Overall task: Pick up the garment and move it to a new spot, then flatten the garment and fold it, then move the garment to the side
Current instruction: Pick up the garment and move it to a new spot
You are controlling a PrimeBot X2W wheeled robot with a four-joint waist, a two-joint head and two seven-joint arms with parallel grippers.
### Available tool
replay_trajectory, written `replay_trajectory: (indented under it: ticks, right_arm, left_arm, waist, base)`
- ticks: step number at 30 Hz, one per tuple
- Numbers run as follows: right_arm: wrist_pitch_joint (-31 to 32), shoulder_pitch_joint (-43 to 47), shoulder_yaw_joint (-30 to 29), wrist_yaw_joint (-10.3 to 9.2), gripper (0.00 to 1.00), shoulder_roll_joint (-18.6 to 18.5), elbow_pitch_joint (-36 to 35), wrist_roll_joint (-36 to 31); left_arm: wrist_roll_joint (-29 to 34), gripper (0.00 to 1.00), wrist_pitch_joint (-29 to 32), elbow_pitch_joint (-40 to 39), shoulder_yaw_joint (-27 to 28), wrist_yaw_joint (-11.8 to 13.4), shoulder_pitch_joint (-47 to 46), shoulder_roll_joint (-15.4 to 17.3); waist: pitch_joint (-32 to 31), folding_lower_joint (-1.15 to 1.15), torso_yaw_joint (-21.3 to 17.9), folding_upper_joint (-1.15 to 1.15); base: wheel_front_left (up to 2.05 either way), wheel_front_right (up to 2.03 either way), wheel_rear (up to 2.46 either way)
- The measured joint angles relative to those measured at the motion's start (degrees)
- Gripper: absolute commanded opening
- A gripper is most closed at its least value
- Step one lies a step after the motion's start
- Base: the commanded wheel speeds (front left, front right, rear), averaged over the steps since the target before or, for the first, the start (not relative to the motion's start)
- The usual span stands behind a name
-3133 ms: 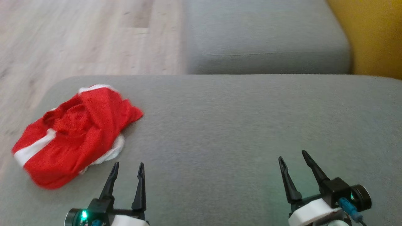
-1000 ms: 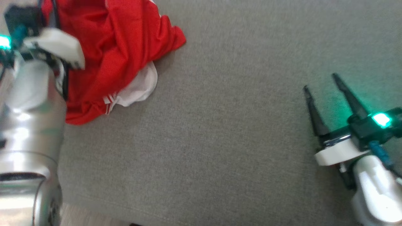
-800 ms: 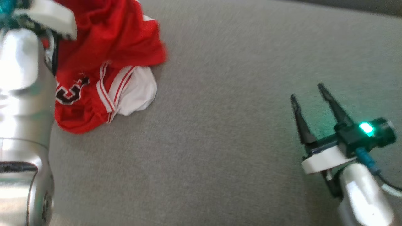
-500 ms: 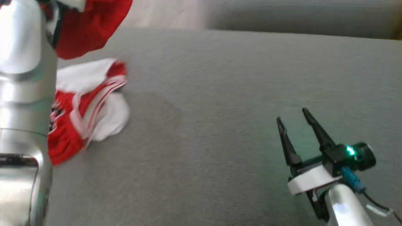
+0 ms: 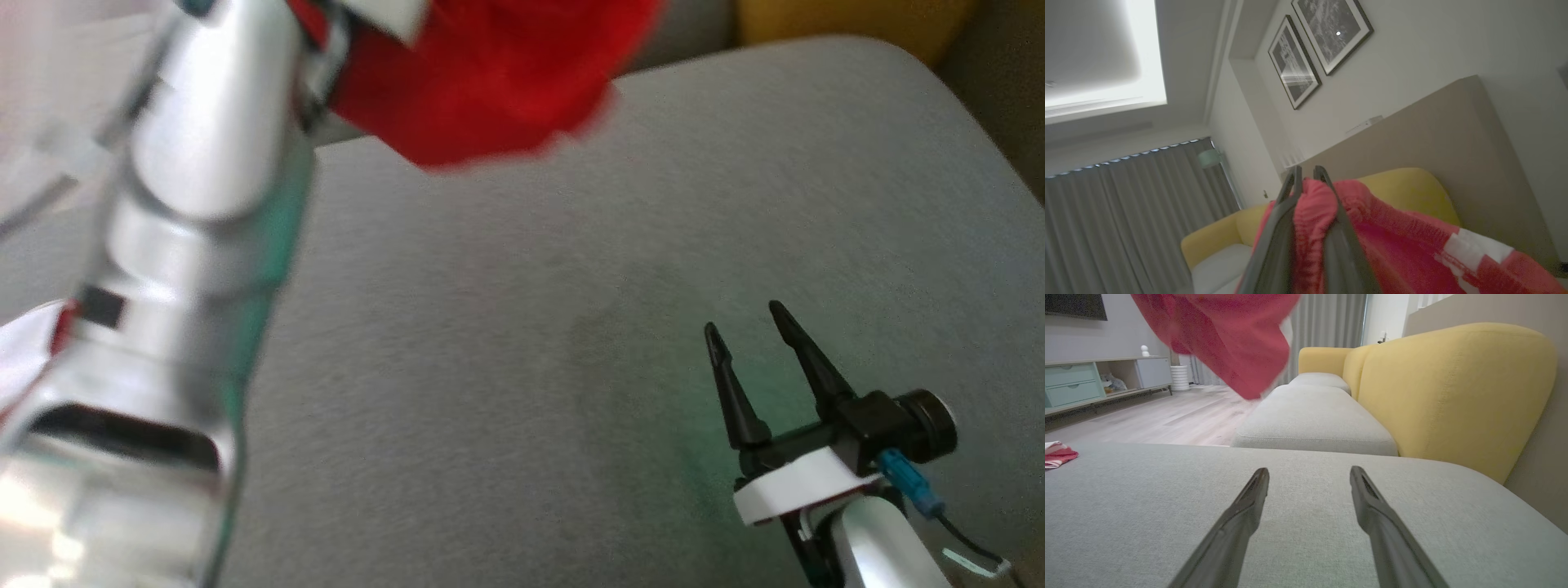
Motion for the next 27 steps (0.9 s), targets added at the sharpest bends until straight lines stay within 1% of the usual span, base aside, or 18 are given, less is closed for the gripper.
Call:
replay_trajectory:
  ticks: [2,4,6,8,9,10,12,14,15,19,20,23,25,27]
  right_arm:
    - [0.0,-0.4,0.7,0.0,1.0,0.0,-0.1,1.0]
    - [0.0,-1.3,1.3,0.0,1.0,0.1,-0.1,2.0]
    - [0.0,-2.6,2.1,0.0,1.0,0.1,-0.1,2.8]
    - [0.0,-3.9,2.6,0.0,1.0,0.2,-0.1,3.4]
    - [0.0,-4.3,2.9,0.0,1.0,0.2,0.0,3.5]
    - [0.0,-4.6,3.0,0.0,1.0,0.2,0.1,3.8]
    - [0.0,-4.8,3.0,0.0,1.0,0.3,0.3,4.0]
    - [0.0,-4.8,2.9,0.0,1.0,0.3,0.8,3.9]
    - [0.0,-4.6,2.5,0.0,1.0,0.3,0.9,3.9]
    - [0.0,-3.9,0.3,0.0,1.0,0.4,1.3,2.7]
    - [0.0,-3.9,0.3,0.0,1.0,0.4,1.3,2.7]
    - [0.0,-1.7,-1.7,0.0,1.0,0.4,1.2,1.7]
    - [0.0,0.3,-2.7,0.0,1.0,0.5,1.2,1.2]
    - [0.1,2.4,-4.1,0.0,1.0,0.6,1.0,1.2]
  left_arm:
    - [-2.2,0.0,0.1,0.7,-3.1,-0.4,3.2,-0.7]
    - [-4.9,0.0,0.3,2.4,-7.4,-0.4,7.3,-1.2]
    - [-7.4,0.0,0.2,5.7,-11.1,-0.4,12.5,-1.3]
    - [-9.0,0.0,-1.4,9.6,-13.1,-0.4,17.8,-1.3]
    - [-9.3,0.44,-2.2,11.7,-14.2,-0.4,20.1,-1.3]
    - [-9.3,1.0,-3.0,13.4,-15.2,-0.4,22.1,-1.1]
    - [-9.0,1.0,-4.0,15.8,-15.7,0.5,24.8,-1.0]
    - [-8.8,1.0,-4.8,15.6,-15.6,2.7,26.2,-1.1]
    - [-8.8,1.0,-4.8,13.8,-15.5,4.1,26.8,-1.1]
    - [-8.8,1.0,-5.0,1.2,-13.0,10.2,31.1,-1.5]
    - [-8.8,1.0,-5.0,1.2,-13.0,10.2,31.1,-1.5]
    - [-8.8,1.0,-5.0,-5.8,-9.6,14.3,38.8,-1.5]
    - [-8.8,1.0,-5.0,-10.1,-6.5,16.5,45.1,-1.4]
    - [-9.0,1.0,-5.0,-14.5,-3.0,18.2,51.2,-1.3]
  waist:
    - [1.3,0.0,-2.0,0.0]
    - [3.1,0.01,-3.5,0.0]
    - [5.2,0.03,-4.8,0.0]
    - [7.2,0.03,-5.9,0.0]
    - [8.2,0.03,-6.5,0.0]
    - [9.1,0.03,-7.0,0.0]
    - [10.7,0.03,-8.0,0.0]
    - [11.5,0.04,-8.7,0.0]
    - [11.5,0.04,-8.6,0.0]
    - [10.4,0.01,-7.5,0.0]
    - [10.4,0.01,-7.5,0.0]
    - [8.2,0.01,-5.9,0.0]
    - [6.1,0.01,-4.4,0.0]
    - [3.6,-0.01,-2.7,0.0]
  base:
    - [0.0,0.0,0.0]
    - [0.0,0.0,0.0]
    - [0.0,0.0,0.0]
    - [0.0,0.0,0.0]
    - [0.0,0.0,0.0]
    - [0.0,0.0,0.0]
    - [0.0,0.0,0.0]
    - [0.0,0.0,0.0]
    - [0.0,0.0,0.0]
    - [0.0,0.0,0.0]
    - [0.0,0.0,0.0]
    - [0.0,0.0,0.0]
    - [0.0,0.0,0.0]
    - [0.0,0.0,0.0]
